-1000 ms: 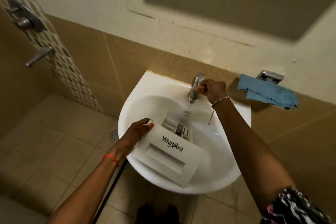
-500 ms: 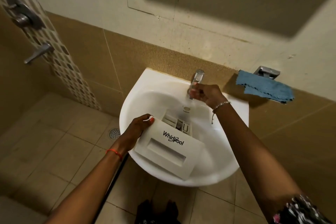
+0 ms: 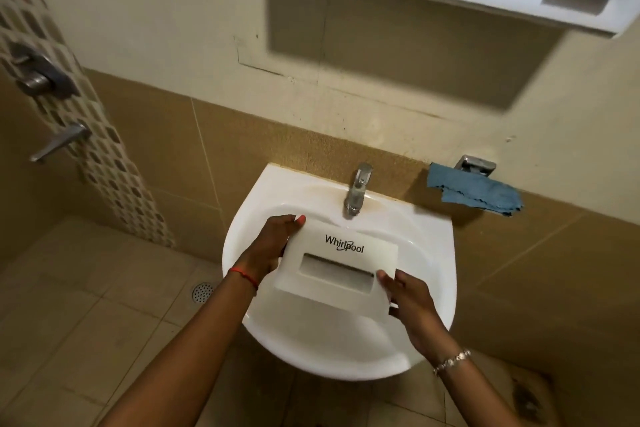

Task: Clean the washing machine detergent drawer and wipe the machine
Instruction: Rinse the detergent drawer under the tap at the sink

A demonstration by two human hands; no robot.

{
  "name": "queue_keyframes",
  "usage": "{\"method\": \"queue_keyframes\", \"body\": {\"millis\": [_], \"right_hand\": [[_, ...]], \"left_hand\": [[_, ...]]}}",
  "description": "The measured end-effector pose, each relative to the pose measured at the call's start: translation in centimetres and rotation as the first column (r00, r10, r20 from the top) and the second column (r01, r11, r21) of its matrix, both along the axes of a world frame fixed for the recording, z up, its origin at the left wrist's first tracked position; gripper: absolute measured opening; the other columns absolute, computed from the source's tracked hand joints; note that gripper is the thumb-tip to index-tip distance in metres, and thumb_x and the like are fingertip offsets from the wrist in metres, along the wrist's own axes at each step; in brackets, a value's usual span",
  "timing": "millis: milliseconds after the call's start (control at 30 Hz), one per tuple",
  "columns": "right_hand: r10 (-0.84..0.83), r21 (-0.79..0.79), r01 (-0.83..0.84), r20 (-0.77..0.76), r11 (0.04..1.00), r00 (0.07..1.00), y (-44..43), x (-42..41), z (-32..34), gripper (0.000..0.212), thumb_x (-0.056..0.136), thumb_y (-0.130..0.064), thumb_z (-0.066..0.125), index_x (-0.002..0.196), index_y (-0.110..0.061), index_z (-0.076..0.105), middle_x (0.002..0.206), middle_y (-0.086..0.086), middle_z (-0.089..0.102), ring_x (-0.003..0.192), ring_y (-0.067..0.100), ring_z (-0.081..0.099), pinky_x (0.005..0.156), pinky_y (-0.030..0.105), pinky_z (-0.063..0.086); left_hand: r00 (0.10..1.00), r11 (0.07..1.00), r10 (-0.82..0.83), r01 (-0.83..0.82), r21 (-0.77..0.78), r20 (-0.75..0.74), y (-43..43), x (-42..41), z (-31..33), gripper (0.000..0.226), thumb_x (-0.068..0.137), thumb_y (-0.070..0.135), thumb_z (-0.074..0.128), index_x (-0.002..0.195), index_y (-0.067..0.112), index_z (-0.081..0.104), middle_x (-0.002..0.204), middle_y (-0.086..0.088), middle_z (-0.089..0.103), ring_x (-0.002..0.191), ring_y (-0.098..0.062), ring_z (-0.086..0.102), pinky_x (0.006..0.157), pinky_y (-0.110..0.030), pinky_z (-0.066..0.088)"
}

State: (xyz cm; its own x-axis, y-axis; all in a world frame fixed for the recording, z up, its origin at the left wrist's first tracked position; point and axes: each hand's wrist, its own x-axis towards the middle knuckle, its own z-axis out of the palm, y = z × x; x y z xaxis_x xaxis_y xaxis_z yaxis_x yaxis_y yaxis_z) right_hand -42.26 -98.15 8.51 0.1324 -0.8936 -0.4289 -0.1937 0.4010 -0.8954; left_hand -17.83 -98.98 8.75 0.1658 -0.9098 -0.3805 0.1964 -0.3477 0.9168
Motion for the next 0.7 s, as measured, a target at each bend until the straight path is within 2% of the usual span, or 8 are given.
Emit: {"method": "queue_keyframes", "body": {"millis": [100, 267, 300, 367, 433, 500, 567, 700], "right_hand": [[-0.031, 0.015, 0.031, 0.002, 0.999, 1.000, -0.6, 0.4, 1.1, 0.010, 0.087, -0.013, 0.063, 0.095, -0.016, 0.069, 0.087, 0.011, 0.068, 0.077, 0.026, 0.060, 0.067, 0.035, 0.047], [-0.061, -0.016, 0.062, 0.030, 0.998, 0.998, -2.1, 0.2, 4.5, 0.018, 0.085, -0.006, 0.065, 0.103, -0.008, 0.066, 0.091, 0.013, 0.070, 0.071, 0.026, 0.064, 0.061, 0.031, 0.053], [-0.070, -0.020, 0.071, 0.040, 0.997, 0.997, -2.4, 0.1, 5.1, 0.017, 0.084, -0.005, 0.065, 0.101, -0.008, 0.065, 0.090, 0.013, 0.070, 0.067, 0.024, 0.065, 0.055, 0.028, 0.054], [-0.087, -0.012, 0.088, 0.060, 0.996, 0.994, -3.1, 0.0, 6.2, 0.013, 0.083, -0.004, 0.066, 0.096, -0.007, 0.065, 0.084, 0.009, 0.070, 0.055, 0.016, 0.066, 0.044, 0.023, 0.049], [-0.102, 0.008, 0.101, 0.093, 0.995, 0.990, -3.7, -0.1, 7.2, 0.014, 0.081, -0.004, 0.067, 0.095, -0.004, 0.067, 0.081, 0.008, 0.071, 0.055, 0.017, 0.067, 0.049, 0.025, 0.052], [-0.112, 0.021, 0.111, 0.115, 0.994, 0.987, -4.1, -0.1, 8.0, 0.019, 0.080, -0.003, 0.068, 0.098, 0.000, 0.067, 0.080, 0.009, 0.072, 0.063, 0.023, 0.067, 0.059, 0.031, 0.052], [-0.118, 0.008, 0.118, 0.123, 0.993, 0.985, -4.3, 0.0, 8.9, 0.017, 0.079, -0.002, 0.068, 0.095, 0.002, 0.066, 0.075, 0.008, 0.072, 0.062, 0.024, 0.066, 0.057, 0.031, 0.052], [-0.138, -0.077, 0.144, 0.073, 0.987, 0.988, -4.5, 0.7, 11.1, 0.020, 0.077, -0.004, 0.072, 0.093, 0.001, 0.061, 0.078, 0.015, 0.066, 0.060, 0.025, 0.059, 0.049, 0.026, 0.046]], "left_hand": [[1.000, 1.000, -0.005, 0.005, -0.009, 0.002, -0.6, 0.1, 1.2, 0.018, 0.093, 0.020, 0.056, 0.097, 0.003, 0.058, 0.087, -0.015, 0.058, 0.073, -0.021, 0.059, 0.057, -0.025, 0.043], [1.000, 0.995, -0.026, 0.026, 0.100, 0.001, -2.0, 0.6, 3.4, 0.022, 0.092, 0.009, 0.055, 0.070, 0.007, 0.056, 0.056, 0.000, 0.063, 0.040, -0.007, 0.057, 0.042, -0.015, 0.041], [1.000, 0.994, -0.022, 0.024, 0.104, -0.017, -2.1, 0.6, 4.1, 0.020, 0.092, 0.006, 0.055, 0.072, 0.006, 0.056, 0.056, 0.000, 0.064, 0.040, -0.008, 0.056, 0.041, -0.015, 0.042], [0.999, 0.995, -0.017, 0.021, 0.100, -0.041, -2.6, 0.8, 5.2, 0.002, 0.089, 0.003, 0.057, 0.090, 0.002, 0.056, 0.082, -0.005, 0.064, 0.053, -0.012, 0.057, 0.053, -0.022, 0.046], [0.997, 0.996, 0.006, 0.001, 0.089, -0.077, -2.9, 1.2, 6.3, 0.023, 0.087, -0.001, 0.058, 0.110, 0.001, 0.052, 0.103, -0.009, 0.058, 0.063, -0.015, 0.059, 0.063, -0.030, 0.049], [0.991, 0.998, -0.020, 0.028, 0.055, -0.129, -3.0, 1.4, 7.3, 0.012, 0.087, -0.006, 0.055, 0.098, -0.001, 0.055, 0.091, -0.009, 0.068, 0.059, -0.016, 0.067, 0.060, -0.027, 0.056], [0.985, 0.997, -0.062, 0.069, 0.037, -0.162, -2.9, 1.5, 8.0, 0.012, 0.087, -0.009, 0.052, 0.092, -0.002, 0.060, 0.072, -0.007, 0.073, 0.057, -0.015, 0.070, 0.056, -0.026, 0.058], [0.976, 0.991, -0.092, 0.109, 0.079, -0.198, -2.6, 1.5, 9.0, 0.014, 0.088, -0.010, 0.049, 0.094, -0.002, 0.058, 0.080, -0.011, 0.070, 0.057, -0.018, 0.070, 0.053, -0.030, 0.059]]}}
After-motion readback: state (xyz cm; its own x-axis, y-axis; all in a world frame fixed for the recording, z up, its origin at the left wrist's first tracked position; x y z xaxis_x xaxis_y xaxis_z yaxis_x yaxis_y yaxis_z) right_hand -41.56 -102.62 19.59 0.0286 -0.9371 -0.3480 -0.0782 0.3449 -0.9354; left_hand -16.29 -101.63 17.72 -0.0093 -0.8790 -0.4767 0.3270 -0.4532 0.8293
